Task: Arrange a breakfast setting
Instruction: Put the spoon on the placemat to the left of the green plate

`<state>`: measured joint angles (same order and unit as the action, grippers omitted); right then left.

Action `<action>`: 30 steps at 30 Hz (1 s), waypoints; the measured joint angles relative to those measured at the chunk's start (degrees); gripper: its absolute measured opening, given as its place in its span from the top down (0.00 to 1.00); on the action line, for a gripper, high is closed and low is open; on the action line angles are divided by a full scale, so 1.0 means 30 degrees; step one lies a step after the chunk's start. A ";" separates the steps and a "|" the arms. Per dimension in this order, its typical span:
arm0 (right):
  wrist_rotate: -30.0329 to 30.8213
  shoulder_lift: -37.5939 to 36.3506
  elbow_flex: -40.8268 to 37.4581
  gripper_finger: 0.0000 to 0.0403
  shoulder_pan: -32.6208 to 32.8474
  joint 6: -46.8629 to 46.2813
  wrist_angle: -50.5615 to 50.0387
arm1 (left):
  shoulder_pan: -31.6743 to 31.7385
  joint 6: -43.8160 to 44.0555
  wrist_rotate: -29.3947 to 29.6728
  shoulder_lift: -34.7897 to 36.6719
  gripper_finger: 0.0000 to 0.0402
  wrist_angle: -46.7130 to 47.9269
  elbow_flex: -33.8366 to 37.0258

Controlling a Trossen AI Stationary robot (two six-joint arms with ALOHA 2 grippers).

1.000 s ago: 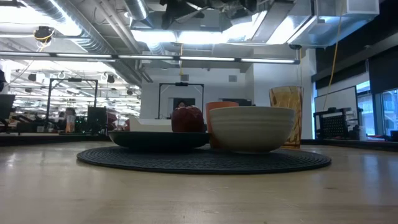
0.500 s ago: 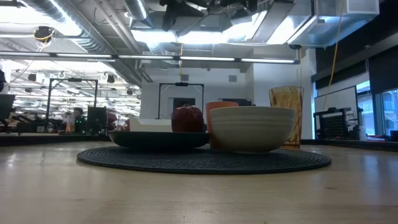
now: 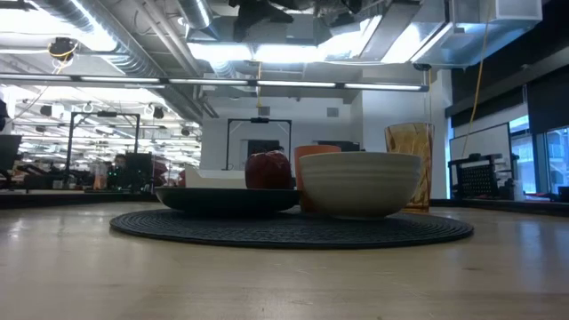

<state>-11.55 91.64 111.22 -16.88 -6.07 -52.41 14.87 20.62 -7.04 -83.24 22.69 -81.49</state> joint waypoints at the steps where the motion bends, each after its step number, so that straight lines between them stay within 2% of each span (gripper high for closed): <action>1: -0.0016 0.0000 0.0000 1.00 0.0000 -0.0001 0.0111 | 0.0020 0.0000 0.0056 0.0000 0.76 -0.0004 0.0000; 5: -0.0015 0.0007 0.0000 1.00 0.0000 0.0001 0.0060 | 0.0018 0.0000 0.0085 0.0000 0.81 -0.0037 0.0000; 10: -0.0088 0.0007 -0.0003 1.00 0.0000 0.0037 -0.0108 | 0.0096 0.0316 -0.0786 0.0000 0.97 0.0075 0.0000; 13: -0.0185 0.0003 0.0000 0.99 0.0000 0.0030 -0.0377 | 0.0393 0.0996 -0.1443 -0.0015 0.98 0.0101 0.0000; 16: 0.0072 0.0007 0.0000 0.95 0.0002 -0.0383 -0.0654 | 0.0530 0.1013 -0.1143 -0.0015 0.99 0.0412 0.0000; 19: 0.1426 0.0004 0.0000 0.87 0.0015 -0.1084 -0.0754 | 0.0651 0.1033 0.0326 0.0000 0.99 0.2076 -0.0007; 22: 0.4305 -0.0301 0.0000 0.78 0.0015 -0.1697 -0.1812 | 0.0706 0.1489 0.2135 0.0056 0.99 0.4990 0.0000; 25: 0.5994 -0.0694 0.0000 0.70 0.0015 -0.1986 -0.3204 | 0.0703 0.2085 0.3919 0.0195 0.99 0.8352 0.0025; 27: 0.6535 -0.0835 0.0000 0.67 0.0015 -0.2105 -0.4103 | 0.0896 0.2453 0.4163 0.0323 0.99 1.0131 0.0698; 30: 0.7388 -0.1006 -0.0007 0.66 0.0333 -0.2262 -0.4736 | 0.1314 0.3687 0.4127 0.0882 0.99 1.0414 0.3115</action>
<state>10.61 88.62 111.20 -15.88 -12.85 -66.62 18.81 31.68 5.34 -80.59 53.93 -72.15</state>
